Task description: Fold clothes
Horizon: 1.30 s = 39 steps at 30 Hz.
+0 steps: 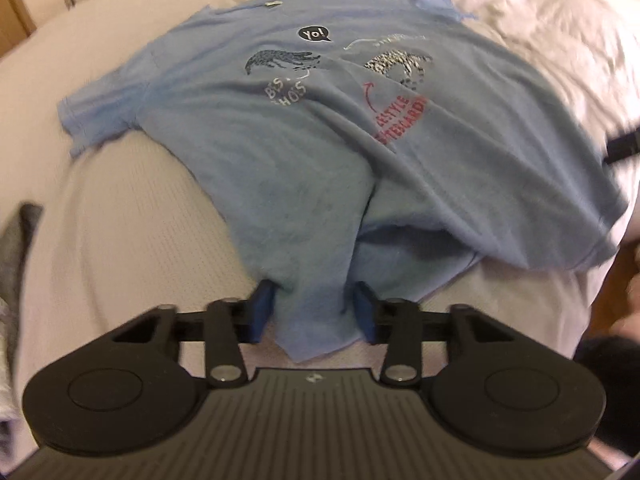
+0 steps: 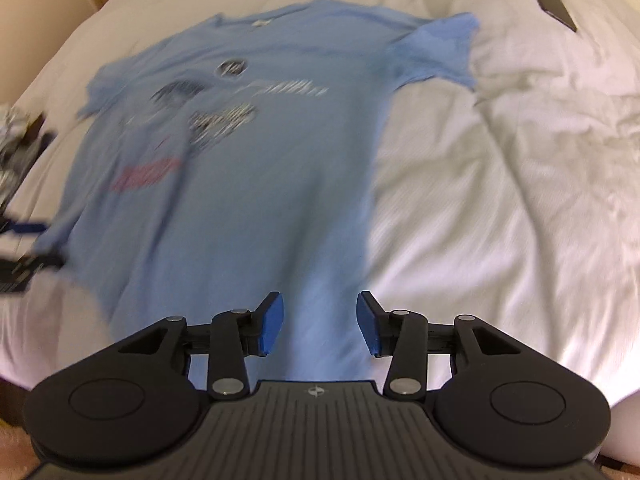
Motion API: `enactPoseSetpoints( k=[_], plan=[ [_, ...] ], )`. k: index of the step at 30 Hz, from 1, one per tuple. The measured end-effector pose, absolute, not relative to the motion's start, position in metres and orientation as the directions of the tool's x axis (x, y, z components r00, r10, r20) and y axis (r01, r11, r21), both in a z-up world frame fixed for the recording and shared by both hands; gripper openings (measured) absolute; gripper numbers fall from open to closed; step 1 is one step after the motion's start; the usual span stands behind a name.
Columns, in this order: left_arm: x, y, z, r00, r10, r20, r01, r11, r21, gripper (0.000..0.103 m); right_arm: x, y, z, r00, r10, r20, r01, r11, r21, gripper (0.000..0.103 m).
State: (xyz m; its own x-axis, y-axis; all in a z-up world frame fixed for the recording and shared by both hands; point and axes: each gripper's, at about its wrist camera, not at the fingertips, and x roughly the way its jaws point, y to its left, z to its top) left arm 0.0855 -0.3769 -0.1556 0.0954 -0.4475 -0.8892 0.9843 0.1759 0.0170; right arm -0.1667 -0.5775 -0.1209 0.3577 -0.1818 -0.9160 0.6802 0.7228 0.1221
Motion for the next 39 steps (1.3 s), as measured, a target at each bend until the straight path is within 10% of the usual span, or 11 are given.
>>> enactPoseSetpoints(
  k=[6,10,18,22,25,27,39],
  plan=[
    [0.104,-0.348,-0.136,0.086,-0.465,-0.881,0.963,0.264,-0.045,0.017,-0.162,-0.520,-0.120,0.341,-0.187,-0.921,0.567,0.822,0.043,0.045],
    [0.109,-0.322,-0.134,0.001,-0.483,-0.876,0.900,0.382,-0.209,0.037,-0.154,-0.488,-0.127,0.346,-0.185,-0.920,0.377,0.925,-0.044,0.049],
    [0.102,-0.325,-0.173,-0.108,-0.614,-0.782,0.568,0.608,-0.555,0.043,-0.128,-0.448,-0.160,0.434,-0.170,-0.885,0.006,0.983,-0.185,0.071],
    [0.097,-0.333,-0.187,-0.076,-0.680,-0.730,0.366,0.661,-0.654,0.040,-0.117,-0.457,-0.170,0.452,-0.193,-0.871,-0.030,0.973,-0.231,0.045],
    [0.093,-0.343,-0.194,-0.056,-0.656,-0.753,0.286,0.712,-0.641,0.000,-0.118,-0.475,-0.161,0.461,-0.207,-0.863,0.020,0.975,-0.223,0.018],
    [0.091,-0.341,-0.187,-0.061,-0.645,-0.762,0.285,0.720,-0.632,0.000,-0.123,-0.485,-0.158,0.452,-0.210,-0.867,0.031,0.975,-0.220,0.000],
    [0.106,-0.278,-0.106,-0.140,-0.434,-0.890,0.627,0.657,-0.419,0.000,-0.151,-0.484,-0.108,0.492,-0.131,-0.861,-0.135,0.965,-0.224,0.001]
  ],
)
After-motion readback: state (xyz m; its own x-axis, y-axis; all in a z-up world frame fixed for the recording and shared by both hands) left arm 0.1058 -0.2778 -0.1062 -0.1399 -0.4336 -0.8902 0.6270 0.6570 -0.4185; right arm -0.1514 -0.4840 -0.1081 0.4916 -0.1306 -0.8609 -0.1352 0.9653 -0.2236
